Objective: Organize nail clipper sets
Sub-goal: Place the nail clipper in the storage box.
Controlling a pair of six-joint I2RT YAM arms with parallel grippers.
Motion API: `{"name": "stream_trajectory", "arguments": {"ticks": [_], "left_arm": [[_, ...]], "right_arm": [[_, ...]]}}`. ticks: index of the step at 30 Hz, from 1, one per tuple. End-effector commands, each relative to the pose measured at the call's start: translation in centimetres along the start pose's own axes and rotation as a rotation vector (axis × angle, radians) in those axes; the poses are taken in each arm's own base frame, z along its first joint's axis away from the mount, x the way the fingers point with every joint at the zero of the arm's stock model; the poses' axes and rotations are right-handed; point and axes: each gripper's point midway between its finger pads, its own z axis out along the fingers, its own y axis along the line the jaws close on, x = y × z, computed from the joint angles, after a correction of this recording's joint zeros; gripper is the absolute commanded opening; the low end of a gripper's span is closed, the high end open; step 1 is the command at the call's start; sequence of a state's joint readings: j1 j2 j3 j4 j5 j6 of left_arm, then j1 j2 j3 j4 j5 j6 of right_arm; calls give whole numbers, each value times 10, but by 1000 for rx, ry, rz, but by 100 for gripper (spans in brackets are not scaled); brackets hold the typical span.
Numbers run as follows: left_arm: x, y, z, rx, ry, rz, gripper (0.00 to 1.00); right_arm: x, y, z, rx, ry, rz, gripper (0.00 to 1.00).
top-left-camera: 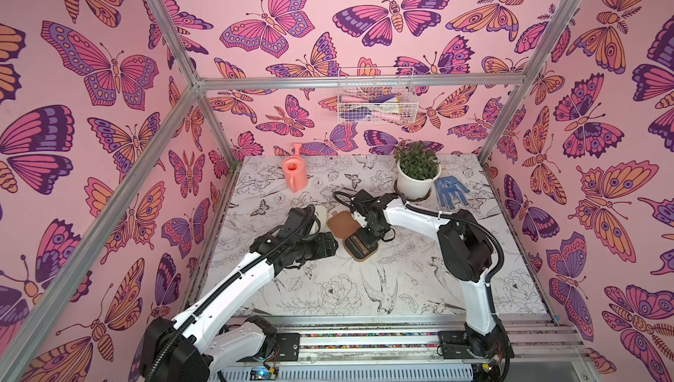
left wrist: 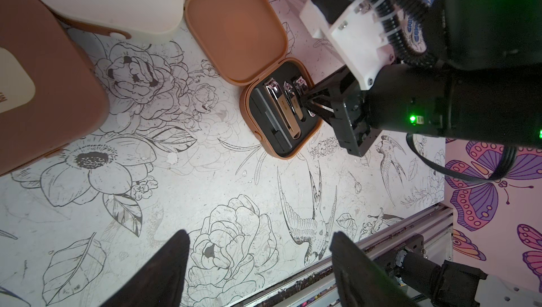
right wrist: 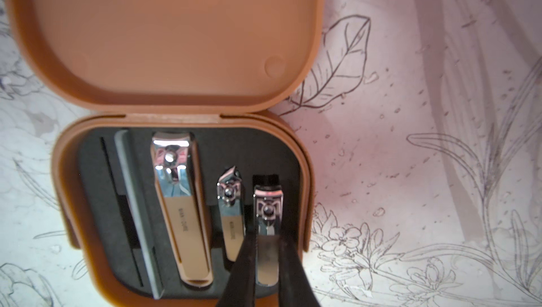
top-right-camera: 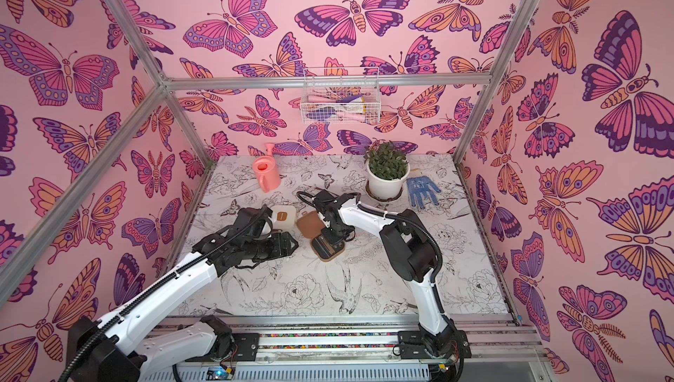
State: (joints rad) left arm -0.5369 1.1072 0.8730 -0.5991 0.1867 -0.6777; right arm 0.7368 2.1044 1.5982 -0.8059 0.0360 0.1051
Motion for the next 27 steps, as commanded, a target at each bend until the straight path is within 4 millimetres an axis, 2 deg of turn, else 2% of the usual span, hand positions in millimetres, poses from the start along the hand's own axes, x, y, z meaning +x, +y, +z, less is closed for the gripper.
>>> {"name": "stream_trajectory", "arguments": {"ticks": [1,20,27], "left_arm": [[1,3,0,-5,-5,14,78],[1,2,-1,-5,-6,14,78],[1,2,-1,-3,-8,14,78]], "right_arm": [[1,3,6,13,25,6,0],[13,7,26,54,85,5,0],[15,7,27,60,88,6,0]]}}
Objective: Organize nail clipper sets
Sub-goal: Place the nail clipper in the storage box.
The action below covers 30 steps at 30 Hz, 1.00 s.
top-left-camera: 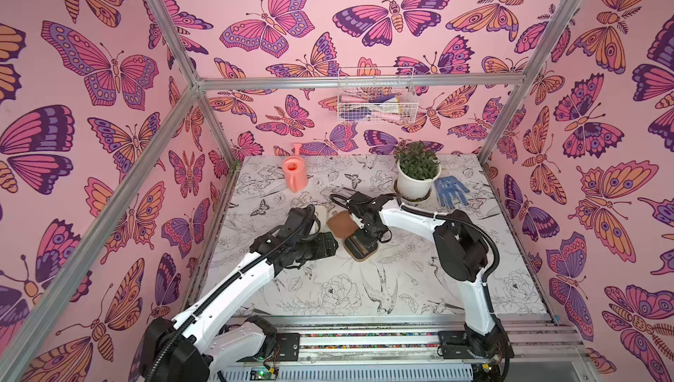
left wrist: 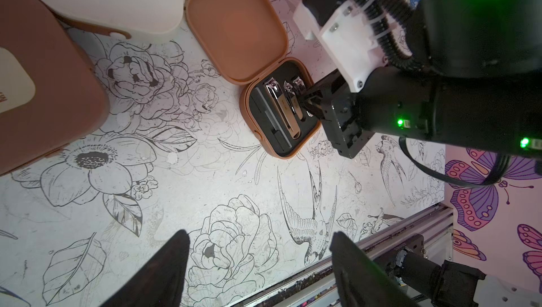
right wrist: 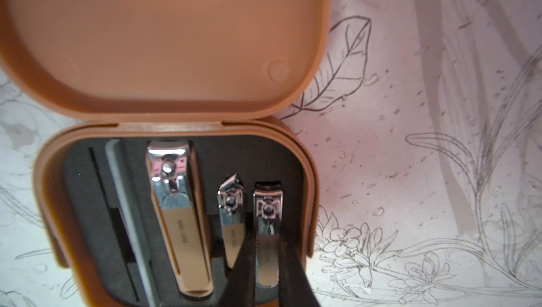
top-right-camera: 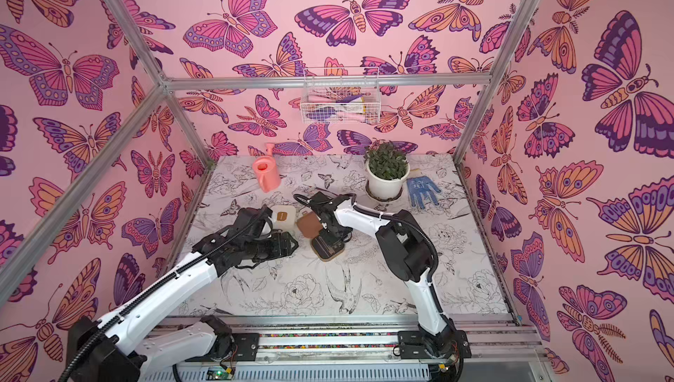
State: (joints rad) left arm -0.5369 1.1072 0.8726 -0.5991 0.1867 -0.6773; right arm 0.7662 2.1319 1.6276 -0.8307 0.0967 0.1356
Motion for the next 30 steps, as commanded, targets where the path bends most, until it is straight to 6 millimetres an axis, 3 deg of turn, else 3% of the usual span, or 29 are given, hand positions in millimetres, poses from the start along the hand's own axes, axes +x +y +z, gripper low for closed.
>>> {"name": "stream_trajectory", "arguments": {"ticks": [1,13,30], "left_arm": [[1,2,-1,-3,-9,14,78],[1,2,-3,-1,-11,14,78],[0,1,-3,-1,-13,16,78]], "right_arm": [[14,6,23,2,73,4,0],[-1,4,-2,2,13,13,17],[-11,4,-31,-14,-49,27,24]]}}
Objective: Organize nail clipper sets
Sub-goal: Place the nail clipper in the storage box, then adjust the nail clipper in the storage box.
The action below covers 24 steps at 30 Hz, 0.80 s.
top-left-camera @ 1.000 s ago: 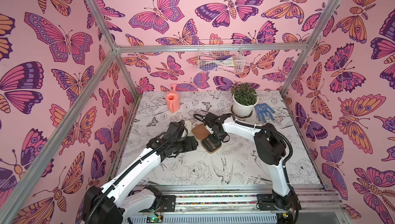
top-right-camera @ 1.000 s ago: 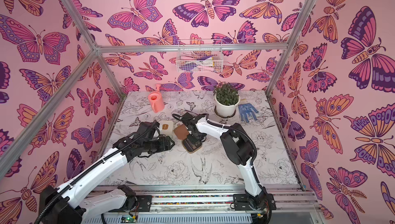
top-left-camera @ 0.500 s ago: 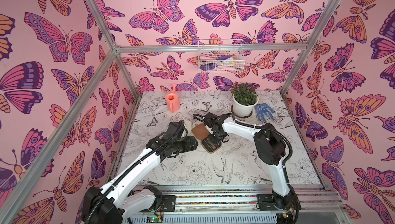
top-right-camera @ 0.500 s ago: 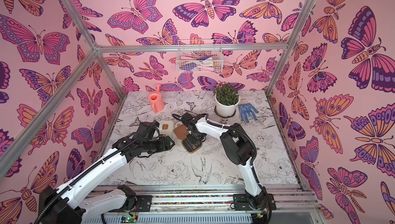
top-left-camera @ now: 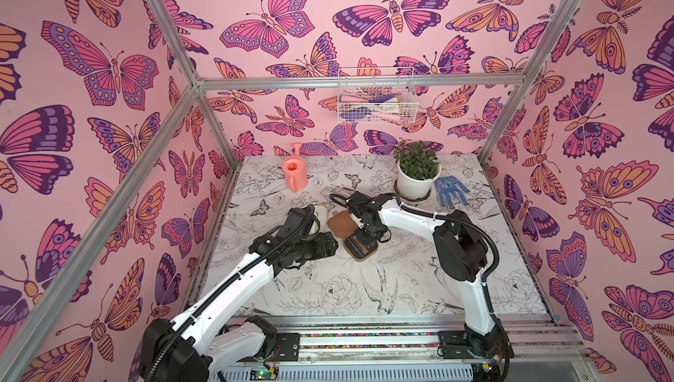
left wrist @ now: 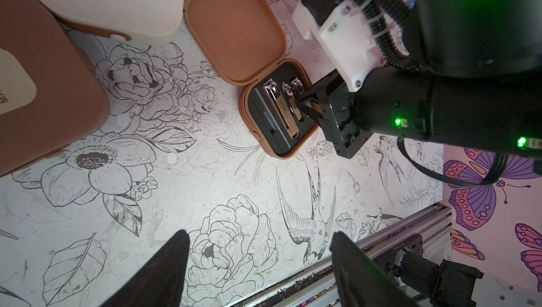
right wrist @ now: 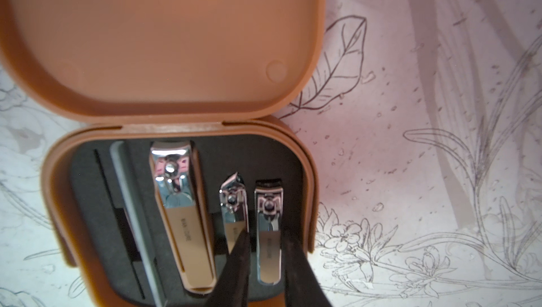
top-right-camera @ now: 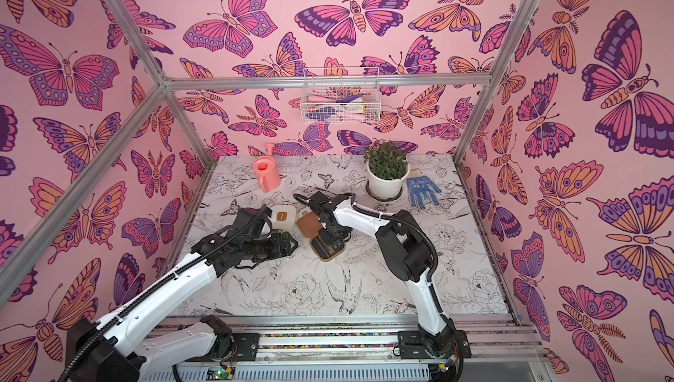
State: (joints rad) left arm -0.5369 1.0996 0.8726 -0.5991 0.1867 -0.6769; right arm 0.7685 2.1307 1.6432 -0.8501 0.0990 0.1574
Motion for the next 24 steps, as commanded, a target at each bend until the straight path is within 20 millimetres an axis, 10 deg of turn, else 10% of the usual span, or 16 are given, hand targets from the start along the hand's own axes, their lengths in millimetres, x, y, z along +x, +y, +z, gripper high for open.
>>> {"name": "stream_trajectory", "arguments": {"ticks": [1,10,24], "left_arm": [[1,2,-1,-6,-7,14,78],[0,2,-1,-3,-7,13,78],[3,4,-2,-5,-11,12,78]], "right_arm": [[-10,4,-31,-21,-59,11,25],[-11,6,-62,-63,-118,32,27],[3,9,-17,-49,-9,34,11]]}}
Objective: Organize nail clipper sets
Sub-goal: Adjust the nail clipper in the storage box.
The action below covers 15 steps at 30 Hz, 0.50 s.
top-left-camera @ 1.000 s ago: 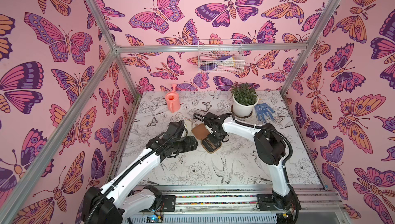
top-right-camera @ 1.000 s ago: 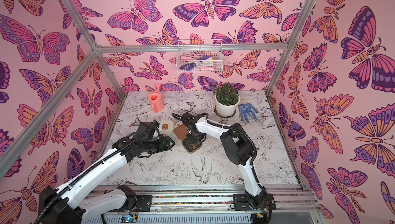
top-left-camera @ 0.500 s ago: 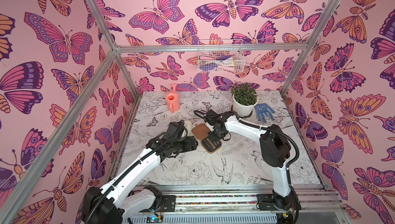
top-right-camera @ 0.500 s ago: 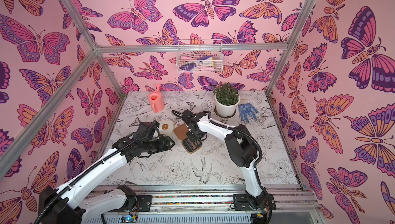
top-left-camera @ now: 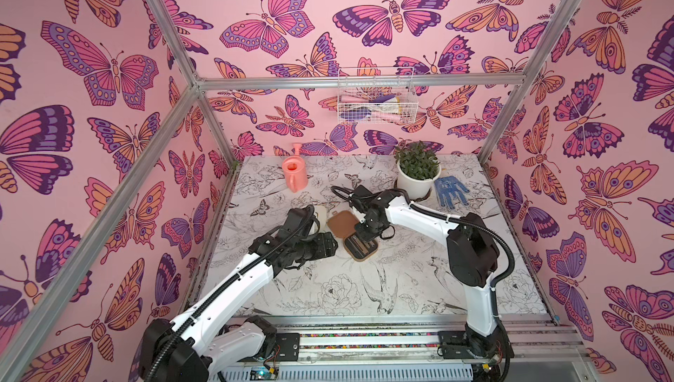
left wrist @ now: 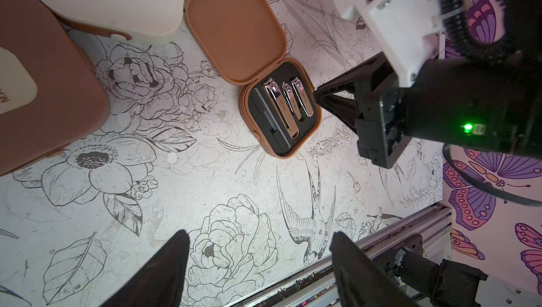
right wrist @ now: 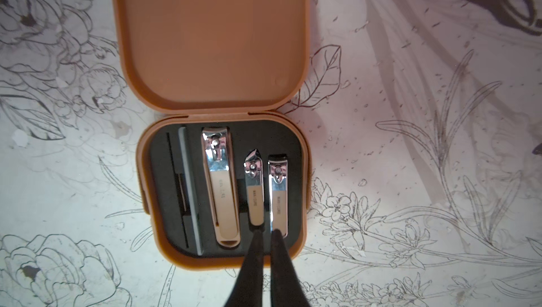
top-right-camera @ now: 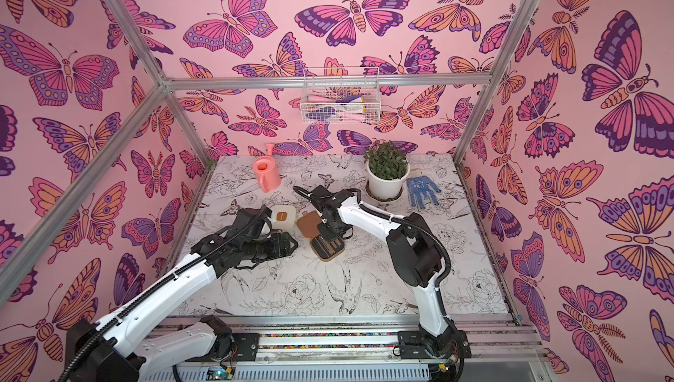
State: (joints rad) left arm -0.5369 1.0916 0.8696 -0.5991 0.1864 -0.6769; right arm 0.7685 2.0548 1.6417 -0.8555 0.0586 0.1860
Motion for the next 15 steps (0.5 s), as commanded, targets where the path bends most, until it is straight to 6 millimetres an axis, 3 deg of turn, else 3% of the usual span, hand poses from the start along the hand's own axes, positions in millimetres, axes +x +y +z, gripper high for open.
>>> {"name": "stream_trajectory", "arguments": {"ticks": [1,15], "left_arm": [[2,4,-1,-7,-7,11,78],[3,4,0,-11,-3,12,78]], "right_arm": [[12,2,15,7,55,0,11],[19,-6,28,51,90,-1,10]]}}
